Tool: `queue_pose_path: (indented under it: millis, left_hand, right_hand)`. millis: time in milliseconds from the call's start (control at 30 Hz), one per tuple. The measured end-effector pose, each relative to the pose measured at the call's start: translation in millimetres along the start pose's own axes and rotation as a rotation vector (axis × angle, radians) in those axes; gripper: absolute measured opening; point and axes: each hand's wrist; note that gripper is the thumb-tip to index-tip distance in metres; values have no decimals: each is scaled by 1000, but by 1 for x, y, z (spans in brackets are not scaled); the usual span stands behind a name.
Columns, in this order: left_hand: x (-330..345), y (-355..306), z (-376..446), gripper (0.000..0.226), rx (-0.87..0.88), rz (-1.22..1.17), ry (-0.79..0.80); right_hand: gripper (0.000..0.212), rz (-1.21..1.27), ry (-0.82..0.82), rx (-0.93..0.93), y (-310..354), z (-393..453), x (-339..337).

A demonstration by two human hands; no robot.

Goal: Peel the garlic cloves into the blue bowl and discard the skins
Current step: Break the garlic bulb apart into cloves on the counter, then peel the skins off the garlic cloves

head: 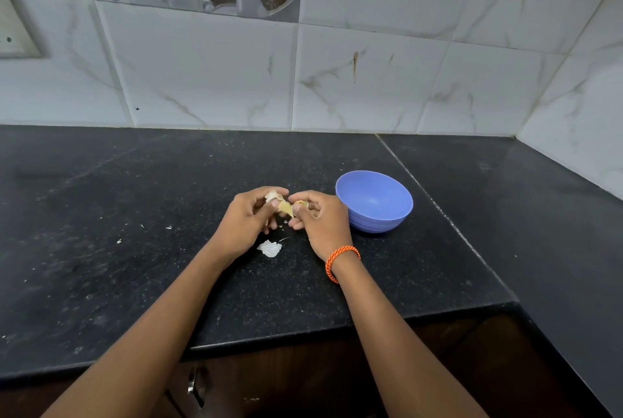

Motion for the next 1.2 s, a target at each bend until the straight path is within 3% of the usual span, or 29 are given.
queue_pose_path:
  millis: [167, 400, 733, 933, 1200]
  left_hand:
    - [1, 5, 2, 21, 19, 101, -62]
    - [5, 2, 1, 17, 9, 69, -157]
    - [6, 2, 2, 12, 31, 203, -140]
    - [7, 0, 0, 10, -17, 292, -146]
    - [7, -10, -8, 15, -87, 155, -82]
  right_hand:
    - [21, -106, 41, -4, -4, -5, 3]
    - [19, -314, 78, -52, -7, -5, 8]
    - [20, -411, 148, -70, -5, 0, 12]
    - [12, -360, 174, -28, -5, 9, 10]
    - [12, 128, -59, 112, -2, -3, 5]
Point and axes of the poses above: each hand's wrist, its own z-axis towards the middle knuckle, its own x-axis out of the palm, y = z × x, and after that the axes turned 11 degrees about -x, right-handed
